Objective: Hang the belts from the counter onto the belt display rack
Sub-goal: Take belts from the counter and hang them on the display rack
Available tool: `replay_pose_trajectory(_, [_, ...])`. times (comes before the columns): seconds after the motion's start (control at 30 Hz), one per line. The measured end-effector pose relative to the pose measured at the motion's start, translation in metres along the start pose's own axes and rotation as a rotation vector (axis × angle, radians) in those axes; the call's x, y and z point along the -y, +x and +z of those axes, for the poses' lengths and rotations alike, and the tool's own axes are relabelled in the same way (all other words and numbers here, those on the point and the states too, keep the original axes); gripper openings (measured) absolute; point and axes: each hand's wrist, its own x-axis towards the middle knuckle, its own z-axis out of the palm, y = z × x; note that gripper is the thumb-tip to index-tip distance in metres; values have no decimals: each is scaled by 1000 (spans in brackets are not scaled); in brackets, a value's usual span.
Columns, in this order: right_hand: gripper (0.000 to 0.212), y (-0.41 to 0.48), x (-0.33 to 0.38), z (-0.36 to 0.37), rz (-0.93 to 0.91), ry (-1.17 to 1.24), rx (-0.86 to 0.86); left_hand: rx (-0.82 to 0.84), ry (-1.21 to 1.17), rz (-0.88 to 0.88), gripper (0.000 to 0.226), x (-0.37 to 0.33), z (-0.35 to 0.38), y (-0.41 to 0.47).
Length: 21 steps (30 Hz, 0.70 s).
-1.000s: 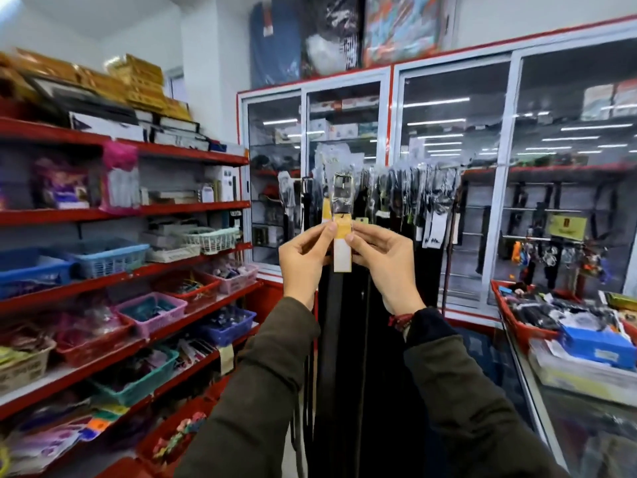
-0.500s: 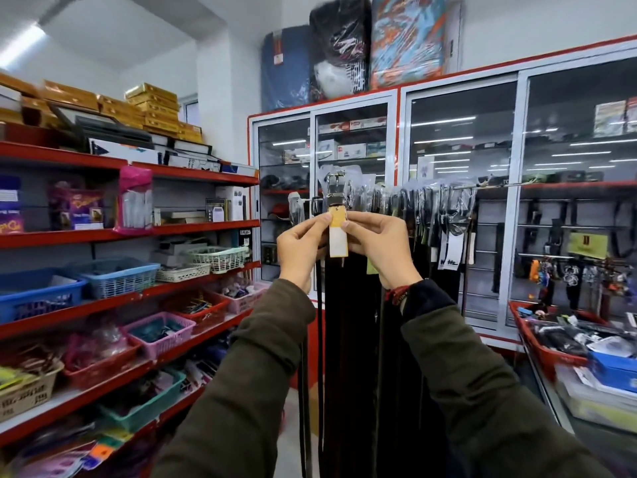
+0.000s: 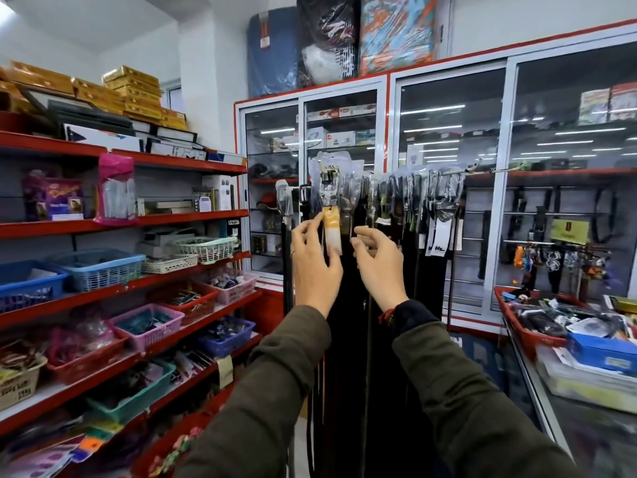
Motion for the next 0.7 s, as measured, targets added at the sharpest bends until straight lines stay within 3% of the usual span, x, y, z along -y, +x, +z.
replay_pose_trajectory(0.13, [33,-27,-29,-20,-157,-230,-60,19,222,180,57,4,17,-38])
replay_pose_trajectory(0.27, [39,-51,-59,-53,-208,-485,-120,152,220,243,55,4,40,-75])
replay_pose_trajectory(0.7, [48,-153,-154,-201,35,-952,-115,496,9,238,57,-36,153,-227])
